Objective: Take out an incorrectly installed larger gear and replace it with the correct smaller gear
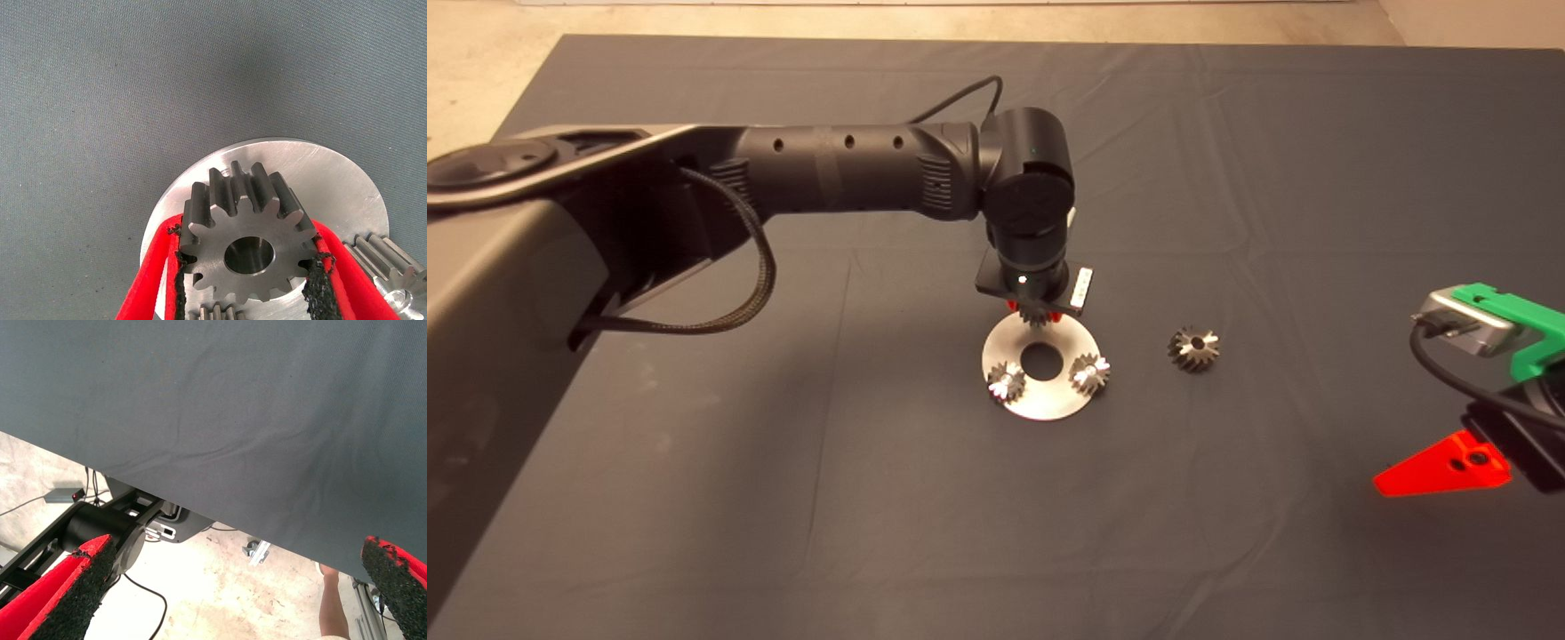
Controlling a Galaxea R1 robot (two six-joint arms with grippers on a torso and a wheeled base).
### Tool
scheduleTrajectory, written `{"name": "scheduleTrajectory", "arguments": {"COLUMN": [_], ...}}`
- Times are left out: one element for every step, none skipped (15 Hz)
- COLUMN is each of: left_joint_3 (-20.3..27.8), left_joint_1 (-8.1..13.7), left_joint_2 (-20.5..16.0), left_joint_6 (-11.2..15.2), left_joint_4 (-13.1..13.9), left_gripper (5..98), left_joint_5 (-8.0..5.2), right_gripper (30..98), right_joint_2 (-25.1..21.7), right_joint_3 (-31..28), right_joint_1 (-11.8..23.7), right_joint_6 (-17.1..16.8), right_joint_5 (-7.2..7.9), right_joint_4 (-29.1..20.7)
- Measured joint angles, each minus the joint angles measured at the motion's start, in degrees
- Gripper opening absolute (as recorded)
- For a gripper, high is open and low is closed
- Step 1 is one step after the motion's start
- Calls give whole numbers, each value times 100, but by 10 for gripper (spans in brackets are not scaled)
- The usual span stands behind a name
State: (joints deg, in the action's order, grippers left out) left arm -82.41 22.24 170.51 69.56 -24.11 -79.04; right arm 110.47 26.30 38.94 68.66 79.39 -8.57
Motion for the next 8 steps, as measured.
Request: {"name": "scheduleTrajectory", "arguments": {"left_joint_3": [0, 0, 0, 0, 0, 0, 0, 0], "left_joint_1": [0, 0, 0, 0, 0, 0, 0, 0], "left_joint_2": [0, 0, 0, 0, 0, 0, 0, 0], "left_joint_6": [0, 0, 0, 0, 0, 0, 0, 0], "left_joint_4": [0, 0, 0, 0, 0, 0, 0, 0], "left_gripper": [337, 337, 338, 337, 337, 337, 337, 337], "left_joint_5": [-4, -4, -6, -6, -6, -6, -4, -4], "right_gripper": [977, 977, 977, 977, 977, 977, 977, 977], "right_joint_2": [0, 0, 0, 0, 0, 0, 0, 0], "right_joint_3": [0, 0, 0, 0, 0, 0, 0, 0], "right_joint_1": [-2, 0, 0, -2, -1, 0, 0, 0], "right_joint_6": [0, 0, 0, 0, 0, 0, 0, 0], "right_joint_5": [0, 0, 0, 0, -1, -1, 0, 0], "right_joint_4": [0, -1, -1, -2, 0, 0, -1, -2]}}
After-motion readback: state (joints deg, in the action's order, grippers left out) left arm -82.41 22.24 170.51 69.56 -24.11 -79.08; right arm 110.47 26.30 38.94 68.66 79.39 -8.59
